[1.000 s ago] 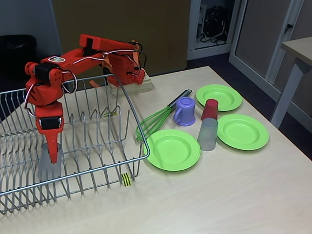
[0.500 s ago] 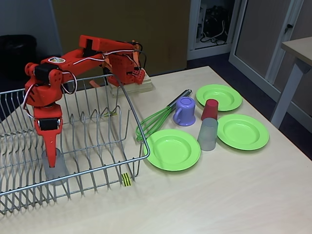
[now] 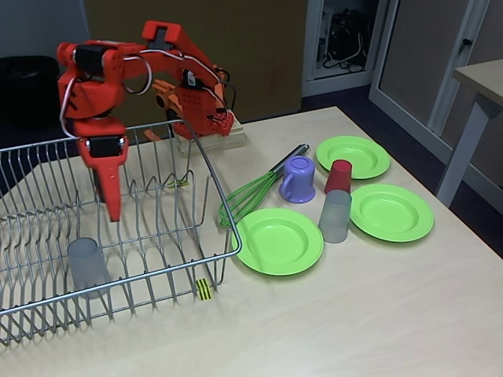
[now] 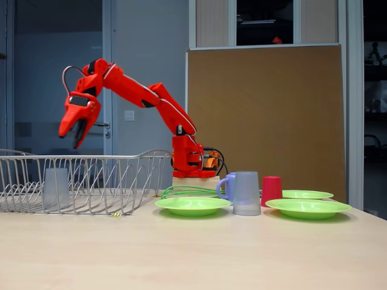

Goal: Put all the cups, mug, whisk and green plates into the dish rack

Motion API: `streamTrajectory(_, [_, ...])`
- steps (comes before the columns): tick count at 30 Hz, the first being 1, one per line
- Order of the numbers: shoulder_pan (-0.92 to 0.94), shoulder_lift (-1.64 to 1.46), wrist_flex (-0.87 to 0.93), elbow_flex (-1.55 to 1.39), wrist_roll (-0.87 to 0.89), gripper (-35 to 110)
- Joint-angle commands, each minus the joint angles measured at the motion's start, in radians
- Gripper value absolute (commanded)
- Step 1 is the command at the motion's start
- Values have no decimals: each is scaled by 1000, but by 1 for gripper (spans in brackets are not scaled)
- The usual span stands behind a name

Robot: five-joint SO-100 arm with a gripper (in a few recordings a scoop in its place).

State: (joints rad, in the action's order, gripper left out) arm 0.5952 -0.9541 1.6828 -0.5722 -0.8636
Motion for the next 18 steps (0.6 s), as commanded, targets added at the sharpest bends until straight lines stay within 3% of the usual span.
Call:
streamTrajectory(1, [-127,-275,14,-225,98,34])
streamTrajectory(10, [-586,-546,23,-497,614,29])
streamTrajectory(18, [-988,-433,-114,-511,976,32])
